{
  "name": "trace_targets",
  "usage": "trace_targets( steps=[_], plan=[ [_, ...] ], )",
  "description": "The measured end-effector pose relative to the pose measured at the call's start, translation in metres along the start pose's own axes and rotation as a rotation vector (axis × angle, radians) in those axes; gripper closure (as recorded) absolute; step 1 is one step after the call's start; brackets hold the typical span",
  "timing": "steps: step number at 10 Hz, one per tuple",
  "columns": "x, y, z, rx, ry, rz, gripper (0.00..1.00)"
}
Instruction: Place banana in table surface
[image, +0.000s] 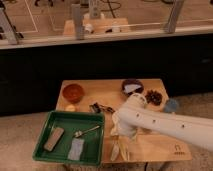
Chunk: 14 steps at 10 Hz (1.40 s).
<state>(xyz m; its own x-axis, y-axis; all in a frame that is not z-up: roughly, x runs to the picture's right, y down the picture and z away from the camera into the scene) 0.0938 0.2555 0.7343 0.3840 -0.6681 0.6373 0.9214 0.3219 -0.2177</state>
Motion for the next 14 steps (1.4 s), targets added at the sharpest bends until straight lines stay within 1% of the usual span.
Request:
trace_targets(
  steps=[3, 5, 7, 9, 10, 11, 14],
  plan=[
    [-0.002, 0.000, 0.014, -0.024, 0.007, 0.002, 0.20],
    [-0.003, -0.002, 0.023, -0.042, 0.004, -0.005, 0.20],
    [-0.006, -0.002, 0.034, -0.060, -0.010, -0.008, 0.20],
    [-0.008, -0.001, 0.045, -0.070, -0.028, -0.008, 0.20],
    [-0.009, -0.001, 0.049, -0.074, -0.036, -0.007, 0.23],
    [-0.009, 0.000, 0.052, -0.076, -0.042, -0.006, 0.30],
    [-0.011, 0.000, 0.057, -0.079, -0.057, -0.001, 0.61]
  ],
)
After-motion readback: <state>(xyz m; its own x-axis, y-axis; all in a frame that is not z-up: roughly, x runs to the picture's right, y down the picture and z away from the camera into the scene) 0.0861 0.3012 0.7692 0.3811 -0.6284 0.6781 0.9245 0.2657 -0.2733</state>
